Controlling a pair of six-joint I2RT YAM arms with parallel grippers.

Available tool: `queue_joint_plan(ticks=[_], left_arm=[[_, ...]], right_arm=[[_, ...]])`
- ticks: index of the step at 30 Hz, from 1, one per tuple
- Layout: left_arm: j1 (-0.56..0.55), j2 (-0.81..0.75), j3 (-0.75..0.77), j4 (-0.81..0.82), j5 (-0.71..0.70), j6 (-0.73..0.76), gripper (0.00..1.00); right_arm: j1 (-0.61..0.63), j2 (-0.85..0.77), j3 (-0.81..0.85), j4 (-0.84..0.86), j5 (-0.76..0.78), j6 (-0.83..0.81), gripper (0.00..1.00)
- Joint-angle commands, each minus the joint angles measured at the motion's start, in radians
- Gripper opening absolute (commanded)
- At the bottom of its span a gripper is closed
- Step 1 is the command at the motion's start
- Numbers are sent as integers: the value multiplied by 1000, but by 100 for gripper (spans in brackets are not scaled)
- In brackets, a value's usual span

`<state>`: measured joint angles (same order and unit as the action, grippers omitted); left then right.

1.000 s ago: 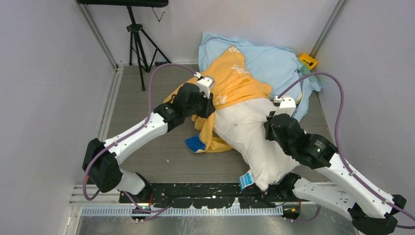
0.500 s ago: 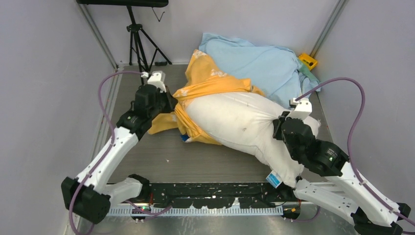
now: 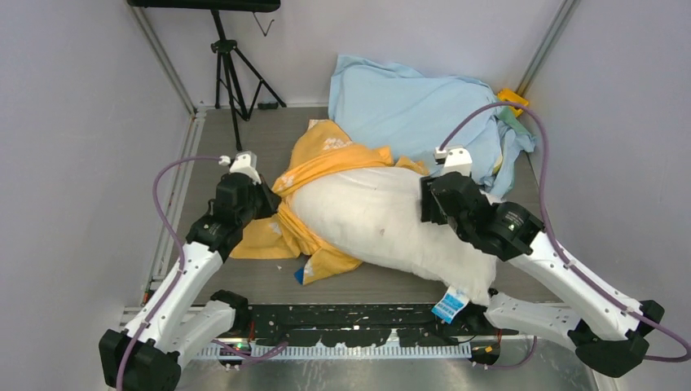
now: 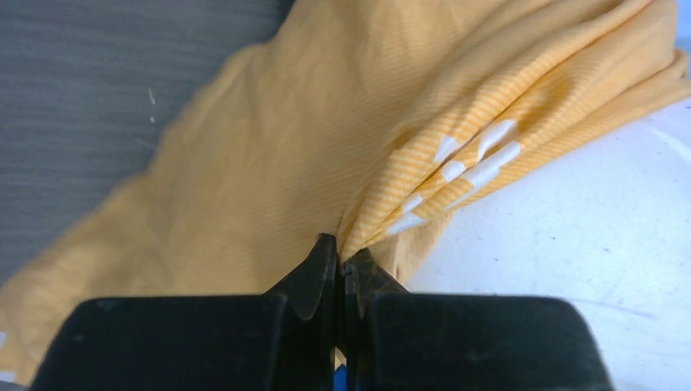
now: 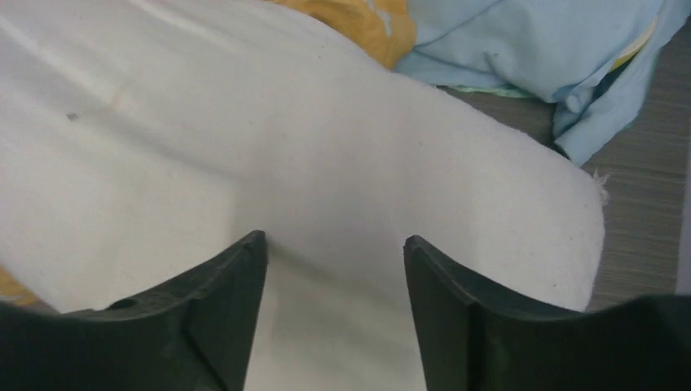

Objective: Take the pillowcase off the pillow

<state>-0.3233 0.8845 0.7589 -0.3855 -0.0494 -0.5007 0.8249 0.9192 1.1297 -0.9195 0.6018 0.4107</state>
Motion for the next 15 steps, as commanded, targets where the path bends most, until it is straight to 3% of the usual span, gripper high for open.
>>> queue_joint_plan(ticks=[1, 3, 10, 15], left_arm=[[26, -52, -70, 131, 114, -56, 0], [26, -58, -84, 147, 164, -59, 1], [26, -47, -94, 167, 271, -66, 1], [25, -52, -101, 177, 259, -73, 1]], right_arm=[[-17, 42, 83, 4, -227, -58, 79], [-18, 52, 99, 19, -313, -74, 85], [-11, 190, 261, -7, -425, -97, 87], [99, 327, 306, 34, -356, -79, 87]])
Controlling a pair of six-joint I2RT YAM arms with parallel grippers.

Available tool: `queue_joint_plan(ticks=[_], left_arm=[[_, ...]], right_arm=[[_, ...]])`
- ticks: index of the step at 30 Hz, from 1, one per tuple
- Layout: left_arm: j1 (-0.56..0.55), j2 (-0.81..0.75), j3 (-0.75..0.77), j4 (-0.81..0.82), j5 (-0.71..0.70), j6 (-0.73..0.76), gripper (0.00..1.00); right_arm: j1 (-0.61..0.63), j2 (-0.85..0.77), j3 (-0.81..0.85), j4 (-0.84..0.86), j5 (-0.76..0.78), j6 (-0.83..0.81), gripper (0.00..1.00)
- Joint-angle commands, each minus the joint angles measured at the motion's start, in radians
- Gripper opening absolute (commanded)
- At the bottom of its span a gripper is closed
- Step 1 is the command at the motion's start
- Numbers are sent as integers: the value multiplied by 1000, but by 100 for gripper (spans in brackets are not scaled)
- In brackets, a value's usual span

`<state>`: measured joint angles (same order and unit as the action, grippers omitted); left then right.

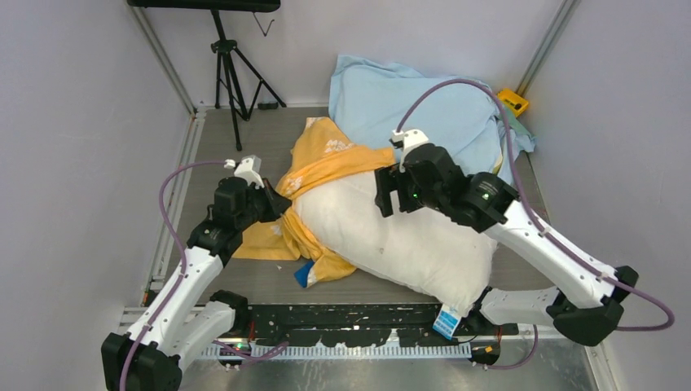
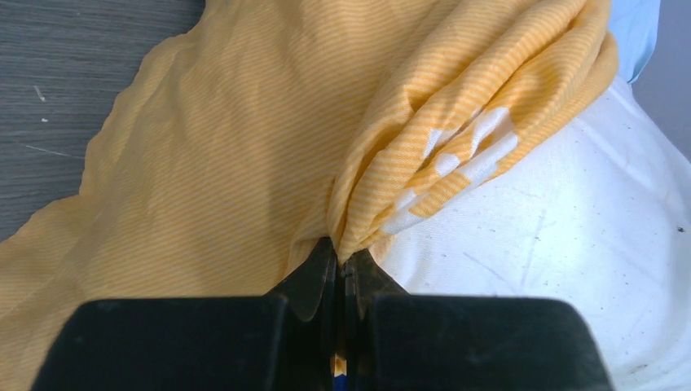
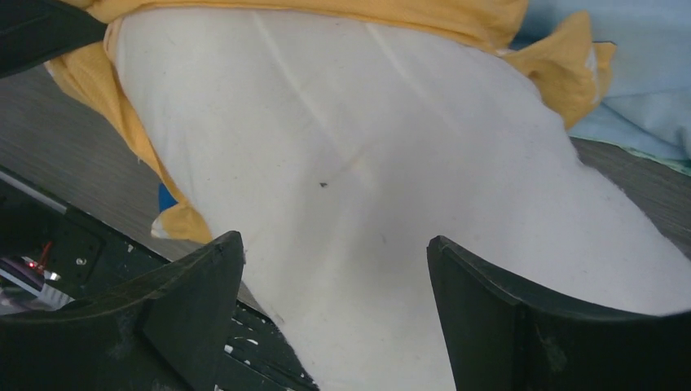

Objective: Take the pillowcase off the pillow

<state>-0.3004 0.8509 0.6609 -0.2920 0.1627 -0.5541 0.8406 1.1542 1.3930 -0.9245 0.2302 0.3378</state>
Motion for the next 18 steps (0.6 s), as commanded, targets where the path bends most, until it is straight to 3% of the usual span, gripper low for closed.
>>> queue_joint_plan(ticks=[1, 5, 7, 9, 12, 14, 17, 18], left_arm=[[3, -17, 2, 77, 45, -19, 1], [3, -11, 15, 65, 67, -11, 3], [3, -14, 16, 64, 82, -8, 9], [3, -20, 20, 53, 81, -1, 29], [1, -35, 26, 35, 61, 14, 48], [-4, -44, 34, 24, 45, 31, 56], [-22, -35, 63, 1, 29, 55, 62], [-33, -24, 74, -2, 27, 62, 64]], right_arm=[[117, 123, 45, 40, 41, -3, 88], [168, 241, 23, 58, 76, 20, 88], [169, 276, -15, 79, 84, 33, 88], [169, 287, -69, 110, 105, 43, 88], [170, 293, -158, 146, 133, 59, 83], [170, 295, -194, 163, 143, 69, 70], [169, 275, -231, 191, 149, 85, 30], [169, 259, -244, 206, 148, 91, 22]])
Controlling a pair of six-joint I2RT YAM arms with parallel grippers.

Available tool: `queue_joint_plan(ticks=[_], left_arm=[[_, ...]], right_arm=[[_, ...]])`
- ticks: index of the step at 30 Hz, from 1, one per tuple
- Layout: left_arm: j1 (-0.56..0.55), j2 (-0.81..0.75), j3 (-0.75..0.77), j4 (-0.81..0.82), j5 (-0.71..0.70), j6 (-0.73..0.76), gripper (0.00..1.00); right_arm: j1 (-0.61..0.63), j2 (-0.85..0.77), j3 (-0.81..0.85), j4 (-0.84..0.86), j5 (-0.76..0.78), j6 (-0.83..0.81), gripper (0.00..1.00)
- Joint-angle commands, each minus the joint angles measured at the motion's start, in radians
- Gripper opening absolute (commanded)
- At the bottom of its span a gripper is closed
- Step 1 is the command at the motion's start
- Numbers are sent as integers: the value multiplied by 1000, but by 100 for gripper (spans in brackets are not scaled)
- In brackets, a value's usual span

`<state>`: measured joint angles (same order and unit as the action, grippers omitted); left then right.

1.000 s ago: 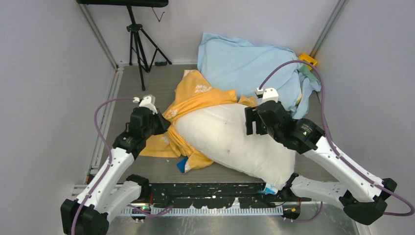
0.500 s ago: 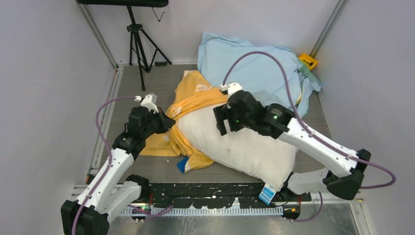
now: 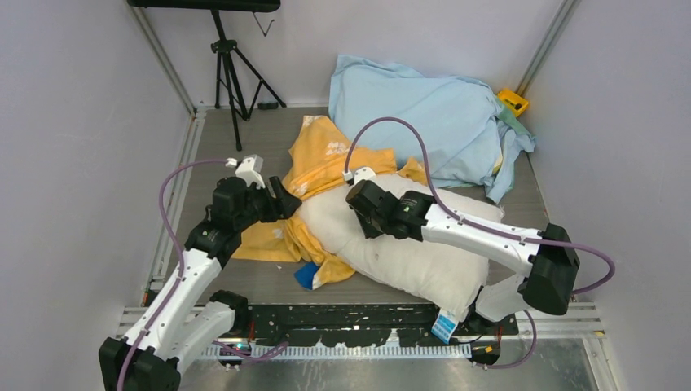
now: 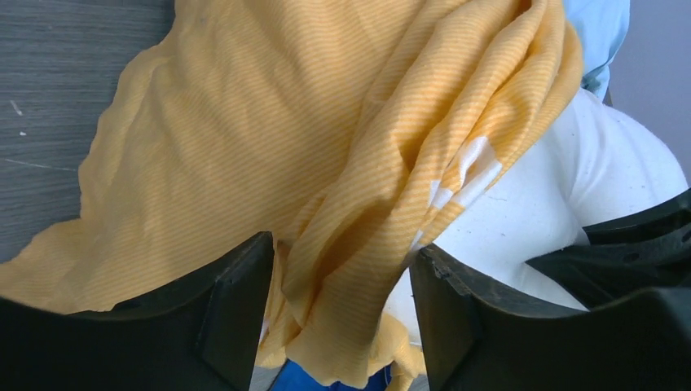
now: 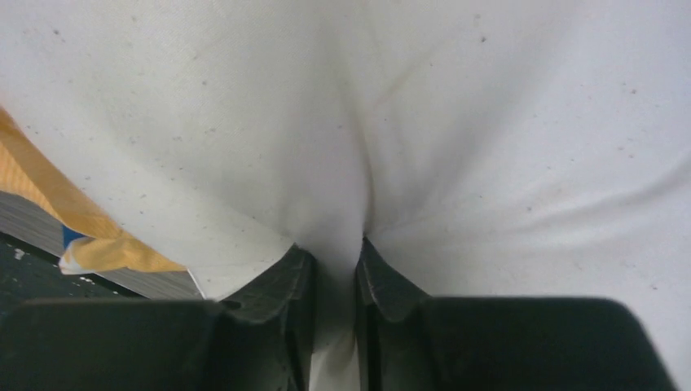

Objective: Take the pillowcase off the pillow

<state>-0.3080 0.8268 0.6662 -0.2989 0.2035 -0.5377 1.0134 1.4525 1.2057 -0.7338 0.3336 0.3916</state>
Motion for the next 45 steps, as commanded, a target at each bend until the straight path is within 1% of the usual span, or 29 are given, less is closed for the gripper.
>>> queue_joint_plan(ticks=[1, 3, 6, 8, 10, 13, 15, 16, 18, 20, 22, 23, 25, 28, 31, 33, 38, 45], left_arm=[[-37, 11, 83, -1, -15, 54, 65], [-77, 50, 120, -27, -45, 78, 67], [-180, 115, 194, -79, -160, 152, 69], [-226, 177, 249, -124, -234, 186, 70], [-246, 232, 289, -173, -275, 196, 70], [-242, 274, 297, -188, -415, 157, 74], [-210, 274, 266, -170, -460, 122, 74], [-178, 271, 249, -161, -451, 89, 72], [-65, 256, 206, -130, -361, 14, 66], [45, 235, 150, -91, -283, -69, 57], [115, 208, 100, -57, -257, -126, 48], [127, 194, 85, -45, -263, -142, 45], [133, 172, 66, -42, -285, -154, 43], [133, 158, 55, -50, -303, -163, 42], [135, 157, 55, -61, -310, -172, 40], [135, 154, 52, -65, -310, -175, 38], [135, 141, 44, -65, -325, -186, 36], [144, 128, 43, -98, -366, -208, 34]], right_arm=[[-4, -58, -68, 34, 41, 39, 18], [-4, -105, -88, 71, 37, 36, 10], [-4, -148, -95, 100, 42, 24, 1], [-4, -163, -89, 100, 47, 16, 0], [-3, -175, -86, 96, 58, 13, 0], [-3, -210, -93, 89, 99, 23, 0], [-4, -248, -112, 89, 136, 34, 0], [-5, -272, -124, 89, 163, 41, 0], [-4, -338, -150, 90, 230, 59, 0], [-7, -402, -177, 90, 304, 73, 0], [-17, -468, -199, 80, 381, 90, 0], [-26, -501, -210, 75, 414, 102, 0], [-57, -571, -232, 69, 471, 119, 0], [-99, -678, -258, 64, 540, 156, 0], [-111, -799, -289, 72, 619, 197, 0], [-113, -854, -302, 82, 640, 199, 0], [-111, -897, -292, 53, 666, 201, 0], [-112, -943, -278, 7, 792, 262, 0]])
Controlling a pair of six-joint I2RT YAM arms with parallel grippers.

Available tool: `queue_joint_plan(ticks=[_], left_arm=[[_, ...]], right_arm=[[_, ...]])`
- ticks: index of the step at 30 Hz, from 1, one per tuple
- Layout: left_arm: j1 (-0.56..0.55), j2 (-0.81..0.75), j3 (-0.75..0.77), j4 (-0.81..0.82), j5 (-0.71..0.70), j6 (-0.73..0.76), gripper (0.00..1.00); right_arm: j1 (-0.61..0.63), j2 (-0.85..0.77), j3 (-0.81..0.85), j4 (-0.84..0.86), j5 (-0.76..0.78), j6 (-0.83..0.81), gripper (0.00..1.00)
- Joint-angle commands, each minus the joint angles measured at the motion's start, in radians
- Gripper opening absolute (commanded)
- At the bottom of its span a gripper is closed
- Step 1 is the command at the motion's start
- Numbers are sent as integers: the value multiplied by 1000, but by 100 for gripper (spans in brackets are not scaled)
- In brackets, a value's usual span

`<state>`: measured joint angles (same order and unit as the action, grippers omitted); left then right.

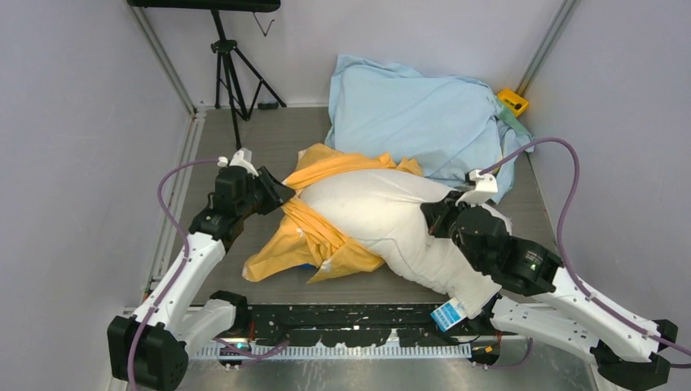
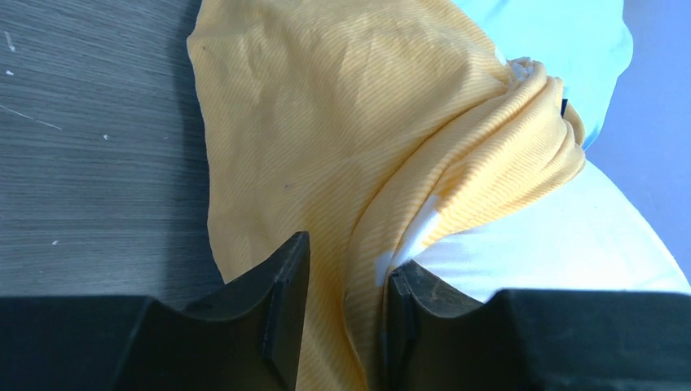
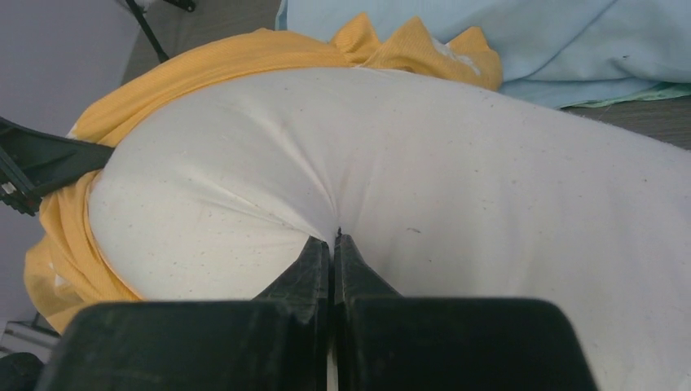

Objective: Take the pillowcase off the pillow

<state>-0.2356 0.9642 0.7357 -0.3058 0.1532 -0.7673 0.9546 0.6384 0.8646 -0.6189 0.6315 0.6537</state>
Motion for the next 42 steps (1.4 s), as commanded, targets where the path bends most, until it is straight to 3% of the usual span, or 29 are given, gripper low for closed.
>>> queue_joint_plan(ticks=[1, 7, 13, 20, 22, 26, 28, 31, 33, 37, 42], left_arm=[[81, -7, -28, -100, -314, 12, 33], [128, -1, -47, -128, -336, -64, 32], [183, 70, -27, -270, -415, -216, 27], [191, 19, -46, -279, -450, -274, 31], [191, -12, -65, -196, -408, -223, 31], [191, -22, -92, 27, -89, -96, 40], [191, -1, -65, 22, -23, -82, 49], [191, 14, -11, -45, -13, -47, 66], [190, 0, 18, -88, -29, -25, 74], [190, -71, 76, -187, -81, 23, 84], [190, -153, 151, -286, -119, 79, 93]], right_arm=[[-53, -144, 62, -108, 507, 1, 0], [-54, -178, 69, -108, 539, -26, 0], [-53, -208, 73, -116, 634, -25, 0], [-53, -221, 68, -120, 673, -10, 0], [-53, -218, 56, -83, 624, -43, 0], [-54, -174, 19, 38, 315, -192, 1], [-54, -119, 32, 68, 154, -224, 18], [-53, 7, 96, 67, -34, -250, 63], [-53, 106, 159, 37, -175, -266, 79], [-53, 306, 274, -61, -345, -283, 85], [-54, 423, 222, 53, -330, -248, 88]])
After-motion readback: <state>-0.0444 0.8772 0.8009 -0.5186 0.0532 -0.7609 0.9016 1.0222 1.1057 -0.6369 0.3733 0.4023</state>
